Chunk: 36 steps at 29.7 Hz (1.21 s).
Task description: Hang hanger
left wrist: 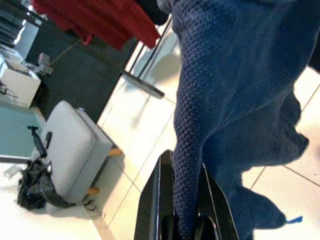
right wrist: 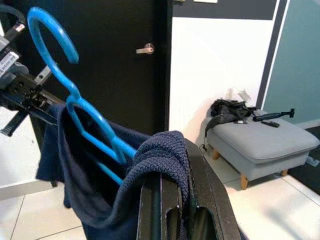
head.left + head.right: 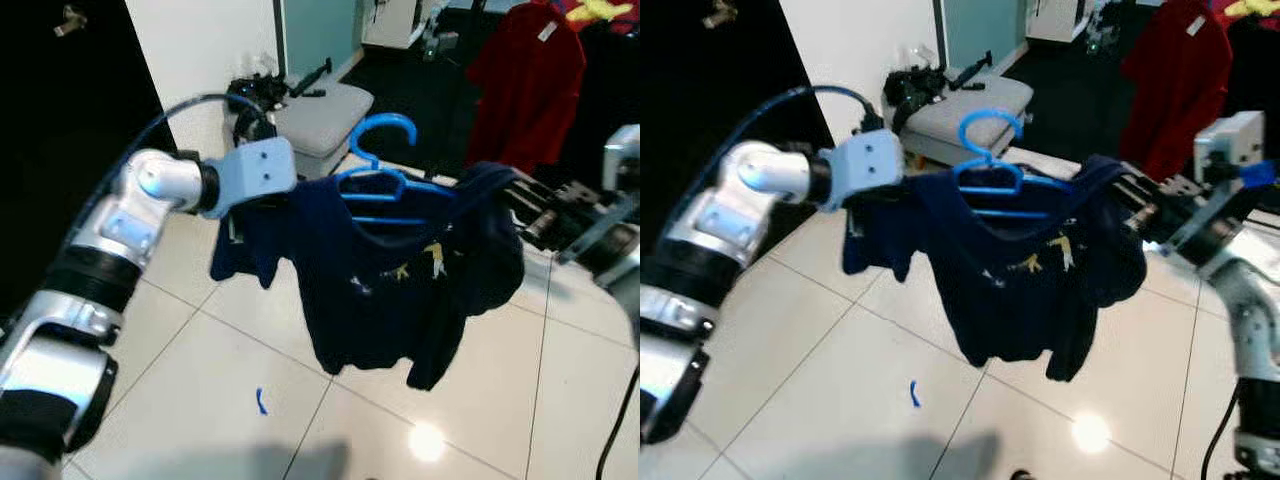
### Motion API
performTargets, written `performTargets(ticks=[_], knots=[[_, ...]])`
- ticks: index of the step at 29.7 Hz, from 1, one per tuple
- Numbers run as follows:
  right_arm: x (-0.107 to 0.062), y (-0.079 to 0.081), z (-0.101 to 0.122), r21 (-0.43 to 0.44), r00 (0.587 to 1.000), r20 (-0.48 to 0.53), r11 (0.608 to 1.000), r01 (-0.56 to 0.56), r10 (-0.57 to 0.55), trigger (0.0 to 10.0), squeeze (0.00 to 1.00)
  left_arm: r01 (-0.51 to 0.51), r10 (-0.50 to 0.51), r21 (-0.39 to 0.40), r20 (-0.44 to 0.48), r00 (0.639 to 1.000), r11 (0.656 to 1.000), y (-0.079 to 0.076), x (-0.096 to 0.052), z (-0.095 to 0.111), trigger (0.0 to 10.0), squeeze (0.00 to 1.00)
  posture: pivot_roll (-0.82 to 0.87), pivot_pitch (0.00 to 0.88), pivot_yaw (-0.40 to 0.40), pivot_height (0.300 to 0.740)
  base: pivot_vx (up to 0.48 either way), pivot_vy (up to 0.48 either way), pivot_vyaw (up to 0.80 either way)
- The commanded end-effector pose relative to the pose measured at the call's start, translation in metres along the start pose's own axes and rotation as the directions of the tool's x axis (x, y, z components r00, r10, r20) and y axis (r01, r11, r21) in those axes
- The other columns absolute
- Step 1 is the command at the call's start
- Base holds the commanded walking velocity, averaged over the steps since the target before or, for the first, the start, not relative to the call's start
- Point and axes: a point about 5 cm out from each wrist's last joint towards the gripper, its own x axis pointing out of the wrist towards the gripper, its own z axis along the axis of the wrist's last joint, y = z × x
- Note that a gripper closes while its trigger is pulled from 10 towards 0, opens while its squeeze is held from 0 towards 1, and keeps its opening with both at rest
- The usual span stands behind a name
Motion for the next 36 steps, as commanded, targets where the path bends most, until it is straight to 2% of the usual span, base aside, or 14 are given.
performTargets(ticks=[1,2,5,9,15,17,19,21,23,24,26,31,35,36], knots=[[0.009,0.008,0.004,-0.02,0.999,0.024,0.999,-0.034,0.034,0.0,0.0,-0.027,0.025,-0.04,-0.048,0.999,0.999,-0.005,0.005,-0.009,10.0,0.0,-0.02,0.146,0.043,0.74,0.0,0.0,0.0],[0.009,0.008,0.004,-0.02,0.999,0.024,0.999,-0.034,0.034,0.0,0.0,-0.027,0.025,-0.04,-0.048,0.999,0.999,-0.005,0.005,-0.009,10.0,0.0,-0.02,0.146,0.043,0.74,0.0,0.0,0.0],[0.015,0.012,-0.003,-0.014,0.999,0.005,0.999,-0.044,0.044,0.0,0.0,-0.031,0.02,-0.125,-0.087,0.996,0.992,-0.026,0.019,-0.019,10.0,0.0,-0.02,0.148,0.043,0.74,0.0,0.0,0.0],[0.017,0.014,-0.006,-0.011,0.999,-0.008,0.999,-0.05,0.05,0.0,0.0,-0.037,0.024,-0.152,-0.09,0.996,0.988,-0.028,0.02,-0.02,10.0,0.0,-0.02,0.151,0.042,0.74,0.0,0.0,0.0],[0.023,0.026,-0.016,-0.022,0.993,-0.07,0.995,-0.1,0.099,0.0,0.0,-0.062,0.044,-0.178,-0.103,0.994,0.982,-0.03,0.021,-0.019,10.0,0.0,-0.02,0.152,0.04,0.74,0.0,0.0,0.0],[0.023,0.028,-0.019,-0.022,0.991,-0.084,0.994,-0.107,0.105,0.0,0.0,-0.055,0.039,-0.158,-0.099,0.994,0.986,-0.029,0.019,-0.019,10.0,0.0,-0.02,0.152,0.04,0.74,0.0,0.0,0.0],[0.018,0.026,-0.021,-0.023,0.99,-0.106,0.995,-0.097,0.094,0.0,0.0,0.017,-0.02,-0.049,-0.073,0.997,0.999,-0.029,0.009,-0.019,10.0,0.0,-0.02,0.154,0.039,0.74,0.0,0.0,0.0],[0.011,0.021,-0.022,-0.029,0.988,-0.132,0.996,-0.088,0.083,0.0,0.0,0.131,-0.13,0.022,-0.038,0.991,0.991,-0.032,-0.008,-0.021,10.0,0.0,-0.02,0.153,0.04,0.74,0.0,0.0,0.0],[0.004,0.019,-0.022,-0.034,0.985,-0.152,0.996,-0.085,0.079,0.0,0.0,0.144,-0.143,0.051,-0.019,0.99,0.988,-0.026,-0.021,-0.022,10.0,0.0,-0.02,0.155,0.042,0.74,0.0,0.0,0.0],[0.004,0.019,-0.022,-0.034,0.985,-0.152,0.996,-0.085,0.079,0.0,0.0,0.144,-0.143,0.051,-0.019,0.99,0.988,-0.026,-0.021,-0.022,10.0,0.0,-0.02,0.155,0.042,0.74,0.0,0.0,0.0],[-0.004,0.017,-0.022,-0.038,0.981,-0.175,0.996,-0.086,0.078,0.0,0.0,0.15,-0.144,0.125,-0.055,0.988,0.981,-0.017,-0.034,-0.026,10.0,0.0,-0.02,0.155,0.044,0.74,0.0,0.0,0.0],[-0.009,0.016,-0.022,-0.04,0.979,-0.189,0.995,-0.088,0.079,0.0,0.0,0.171,-0.161,0.183,-0.072,0.984,0.968,-0.013,-0.038,-0.025,10.0,0.0,-0.01,0.155,0.047,0.74,0.0,0.0,0.0],[-0.006,0.02,-0.024,-0.032,0.976,-0.19,0.993,-0.11,0.102,0.0,0.0,0.215,-0.227,0.213,0.035,0.973,0.953,-0.021,-0.029,-0.007,10.0,0.0,-0.01,0.149,0.049,0.74,0.0,0.0,0.0],[-0.006,0.02,-0.024,-0.032,0.976,-0.19,0.993,-0.11,0.102,0.0,0.0,0.215,-0.227,0.213,0.035,0.973,0.953,-0.021,-0.029,-0.007,10.0,0.0,-0.01,0.149,0.049,0.74,0.0,0.0,0.0]])
